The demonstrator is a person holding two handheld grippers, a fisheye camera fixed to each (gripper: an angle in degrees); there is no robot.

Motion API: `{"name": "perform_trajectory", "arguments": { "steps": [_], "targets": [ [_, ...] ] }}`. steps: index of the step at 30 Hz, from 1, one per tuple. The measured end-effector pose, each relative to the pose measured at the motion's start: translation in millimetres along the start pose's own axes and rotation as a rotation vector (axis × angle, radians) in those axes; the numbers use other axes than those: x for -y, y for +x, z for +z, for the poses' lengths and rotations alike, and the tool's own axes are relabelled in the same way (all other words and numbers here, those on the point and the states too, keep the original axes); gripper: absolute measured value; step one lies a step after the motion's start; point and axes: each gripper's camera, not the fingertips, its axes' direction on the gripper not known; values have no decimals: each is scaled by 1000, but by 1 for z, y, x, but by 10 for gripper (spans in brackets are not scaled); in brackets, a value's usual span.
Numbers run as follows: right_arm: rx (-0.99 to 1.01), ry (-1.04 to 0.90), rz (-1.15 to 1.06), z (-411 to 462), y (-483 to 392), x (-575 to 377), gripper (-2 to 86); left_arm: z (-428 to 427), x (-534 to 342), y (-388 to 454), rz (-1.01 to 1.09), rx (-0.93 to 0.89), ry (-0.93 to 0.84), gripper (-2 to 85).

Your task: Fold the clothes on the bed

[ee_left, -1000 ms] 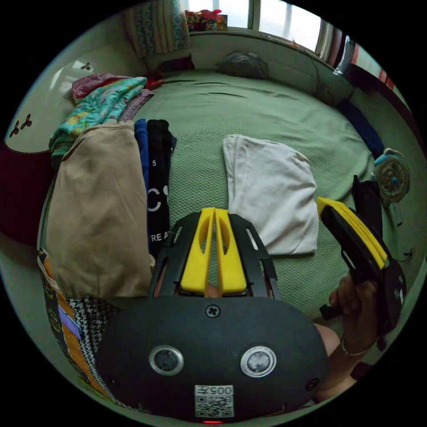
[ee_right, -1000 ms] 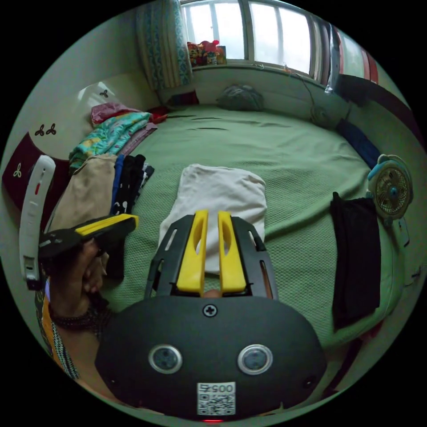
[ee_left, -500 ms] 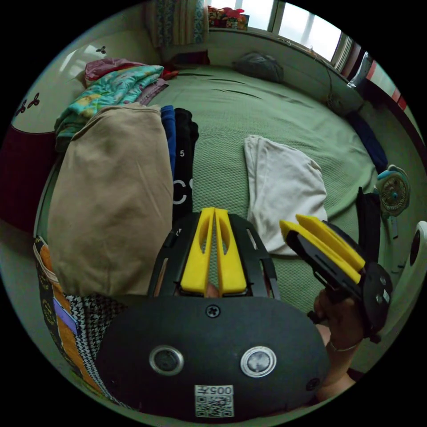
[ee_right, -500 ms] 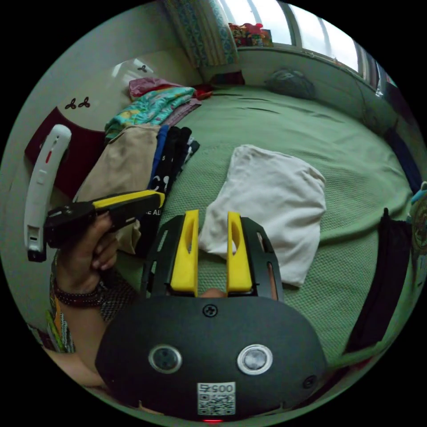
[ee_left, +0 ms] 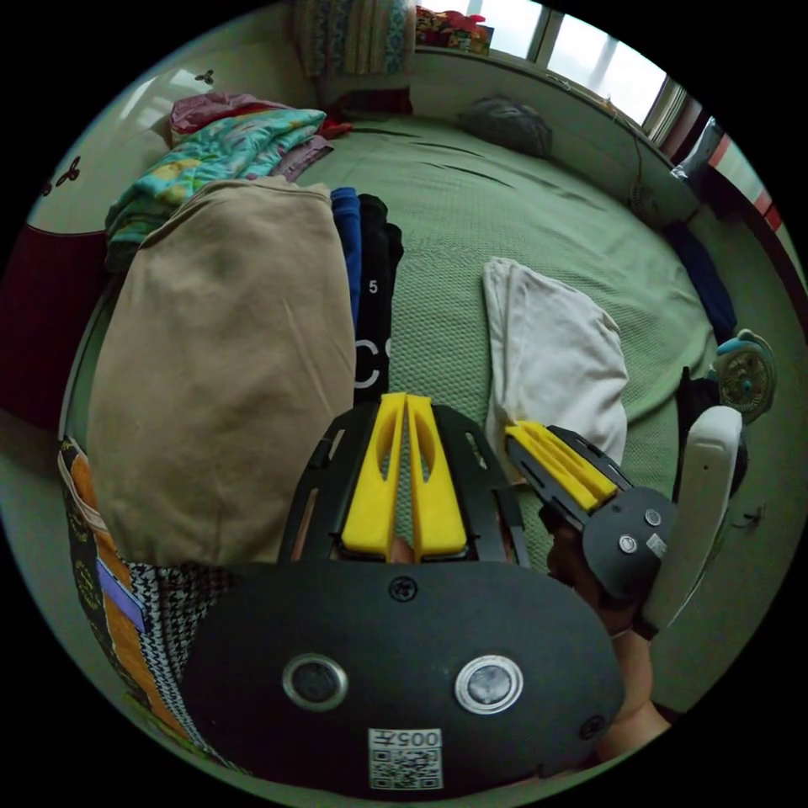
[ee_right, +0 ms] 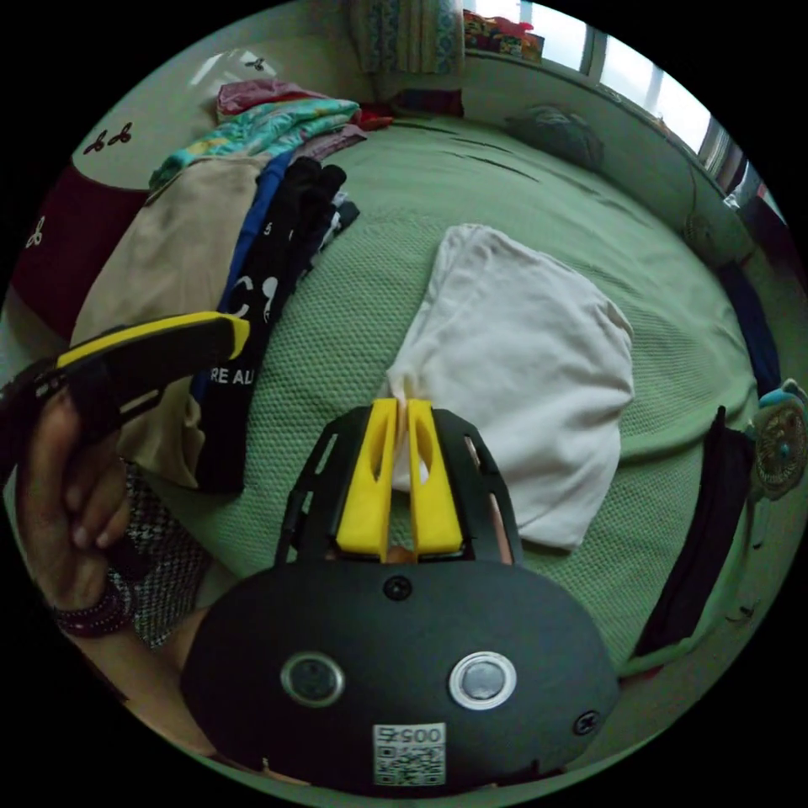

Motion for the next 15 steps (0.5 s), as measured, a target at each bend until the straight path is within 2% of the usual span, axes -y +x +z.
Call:
{"name": "perform_trajectory", "arguments": {
  "steps": [8,15],
  "targets": [
    [81,73,108,-23,46,2,-11,37,24,9,43,26,-34,-2],
    [100,80,133,-17,67,5,-15,88,53,44,141,-76,-70,-2]
  ]
}}
